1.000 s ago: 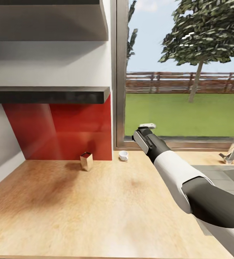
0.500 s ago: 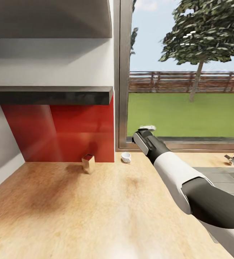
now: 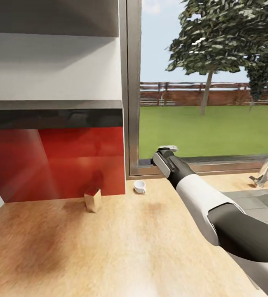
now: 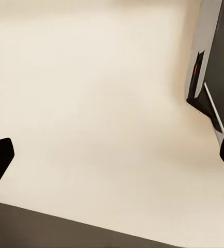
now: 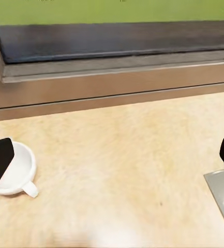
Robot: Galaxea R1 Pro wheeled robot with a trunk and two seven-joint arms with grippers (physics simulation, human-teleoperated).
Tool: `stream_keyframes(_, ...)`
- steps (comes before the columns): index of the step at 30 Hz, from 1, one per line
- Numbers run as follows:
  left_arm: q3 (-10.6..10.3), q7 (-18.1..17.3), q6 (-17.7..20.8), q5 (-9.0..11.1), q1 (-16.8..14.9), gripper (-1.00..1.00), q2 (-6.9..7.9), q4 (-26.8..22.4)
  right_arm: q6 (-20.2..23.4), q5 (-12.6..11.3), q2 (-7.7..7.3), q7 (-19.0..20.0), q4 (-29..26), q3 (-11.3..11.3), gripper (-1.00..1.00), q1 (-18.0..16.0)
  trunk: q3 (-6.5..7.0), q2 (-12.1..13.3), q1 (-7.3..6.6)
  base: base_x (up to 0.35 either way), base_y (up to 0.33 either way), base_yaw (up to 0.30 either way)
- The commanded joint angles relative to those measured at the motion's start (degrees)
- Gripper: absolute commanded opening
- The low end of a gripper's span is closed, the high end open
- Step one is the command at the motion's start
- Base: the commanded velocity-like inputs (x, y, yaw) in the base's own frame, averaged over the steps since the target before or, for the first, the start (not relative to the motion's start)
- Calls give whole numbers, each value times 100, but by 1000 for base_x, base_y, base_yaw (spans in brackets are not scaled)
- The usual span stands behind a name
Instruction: Set up a coffee station on the kitchen countertop: keep the coffee maker on the countertop, move the bottle of coffee from the kitchen shelf to the counter next to the coffee maker, place a paper coffee filter on top of the coffee maker, put the saucer next to the coffee maker with the coffee cup on the saucer, and place the electric kettle next to the coffee maker.
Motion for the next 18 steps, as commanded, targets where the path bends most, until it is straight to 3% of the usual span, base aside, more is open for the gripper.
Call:
stream_keyframes(1, -16, 8, -9, 45, 4, 100, -4, -12, 11, -53, 0, -52, -2, 28, 100, -8, -12, -12, 6, 171, 33, -29)
stream_keyframes(18, -9, -20, 175, 49, 104, 100, -56, 346, 108, -54, 0, -37, -15, 46, 100, -140, -12, -12, 6, 19, 4, -3)
